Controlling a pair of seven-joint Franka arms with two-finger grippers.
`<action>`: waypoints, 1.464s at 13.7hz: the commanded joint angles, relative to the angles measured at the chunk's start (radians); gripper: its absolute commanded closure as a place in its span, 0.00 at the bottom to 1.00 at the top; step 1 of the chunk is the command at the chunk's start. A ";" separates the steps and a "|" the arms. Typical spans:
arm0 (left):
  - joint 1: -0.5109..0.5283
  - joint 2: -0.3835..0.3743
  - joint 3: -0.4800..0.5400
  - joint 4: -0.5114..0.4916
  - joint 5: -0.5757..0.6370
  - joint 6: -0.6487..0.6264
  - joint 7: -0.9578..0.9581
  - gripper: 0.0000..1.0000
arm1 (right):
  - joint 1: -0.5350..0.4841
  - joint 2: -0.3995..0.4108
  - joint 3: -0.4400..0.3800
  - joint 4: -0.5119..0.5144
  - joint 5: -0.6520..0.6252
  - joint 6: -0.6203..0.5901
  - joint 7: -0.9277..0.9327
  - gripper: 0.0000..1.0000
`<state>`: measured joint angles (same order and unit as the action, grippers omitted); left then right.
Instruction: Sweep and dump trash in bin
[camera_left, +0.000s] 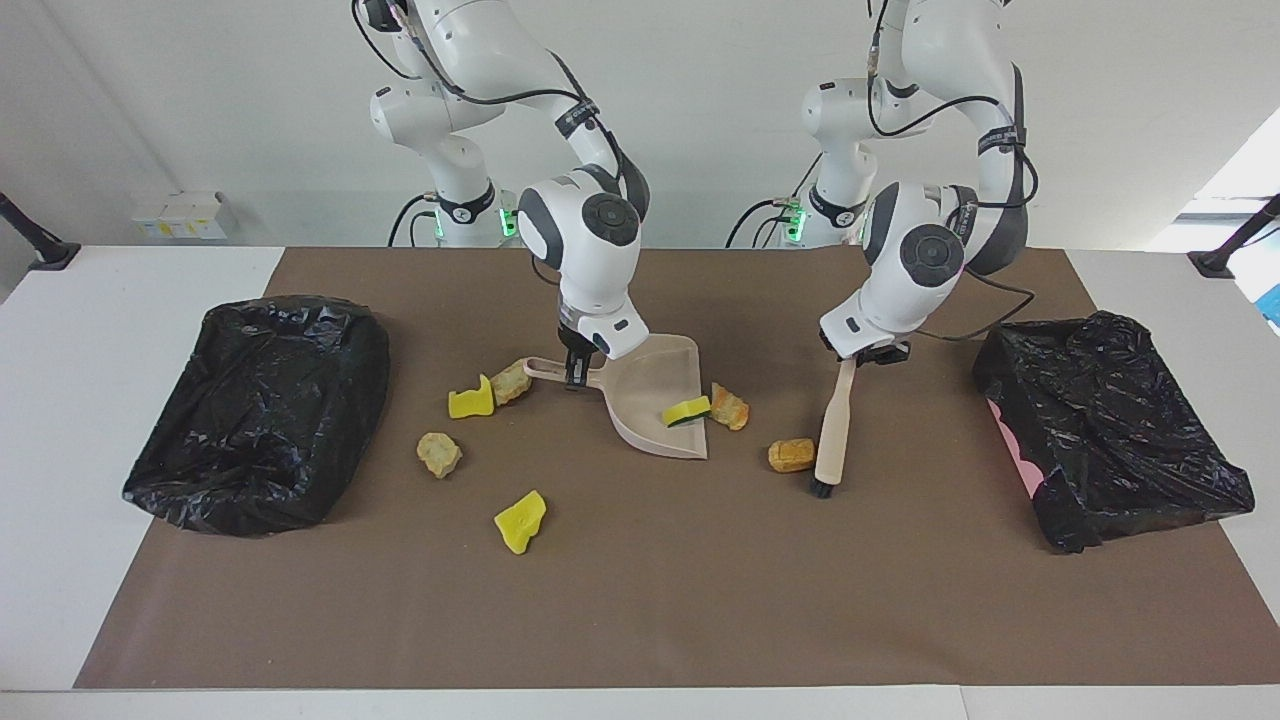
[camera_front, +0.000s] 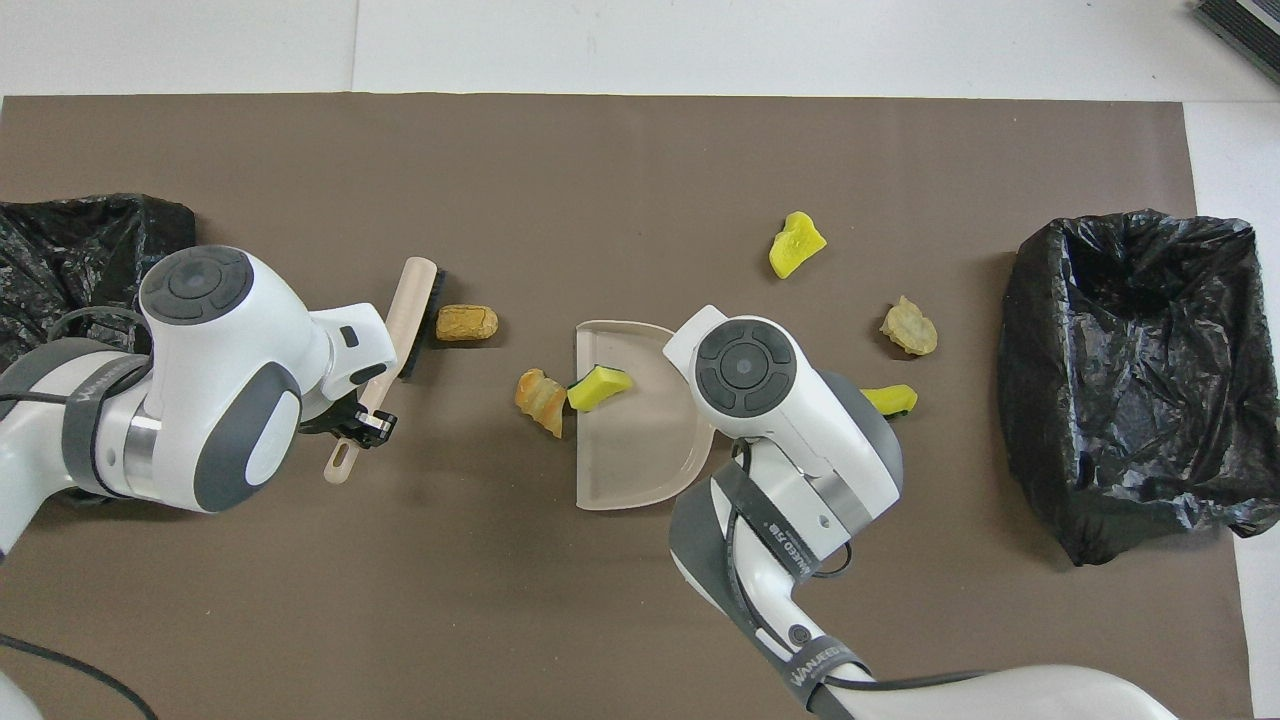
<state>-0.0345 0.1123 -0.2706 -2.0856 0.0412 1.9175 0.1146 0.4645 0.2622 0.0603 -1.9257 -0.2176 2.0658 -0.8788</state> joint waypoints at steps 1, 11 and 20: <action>-0.042 -0.059 -0.036 -0.066 0.008 -0.008 -0.006 1.00 | 0.000 -0.018 0.006 -0.022 -0.025 -0.006 0.034 1.00; -0.042 -0.095 -0.355 -0.090 -0.227 0.055 -0.447 1.00 | 0.000 -0.012 0.007 -0.024 -0.026 0.000 0.060 1.00; -0.019 -0.114 -0.291 0.075 -0.245 -0.153 -0.503 1.00 | -0.001 -0.008 0.006 -0.009 -0.026 -0.009 0.060 1.00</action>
<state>-0.0657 0.0282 -0.6098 -2.0454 -0.1850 1.8381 -0.3858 0.4649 0.2622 0.0602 -1.9280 -0.2176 2.0652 -0.8630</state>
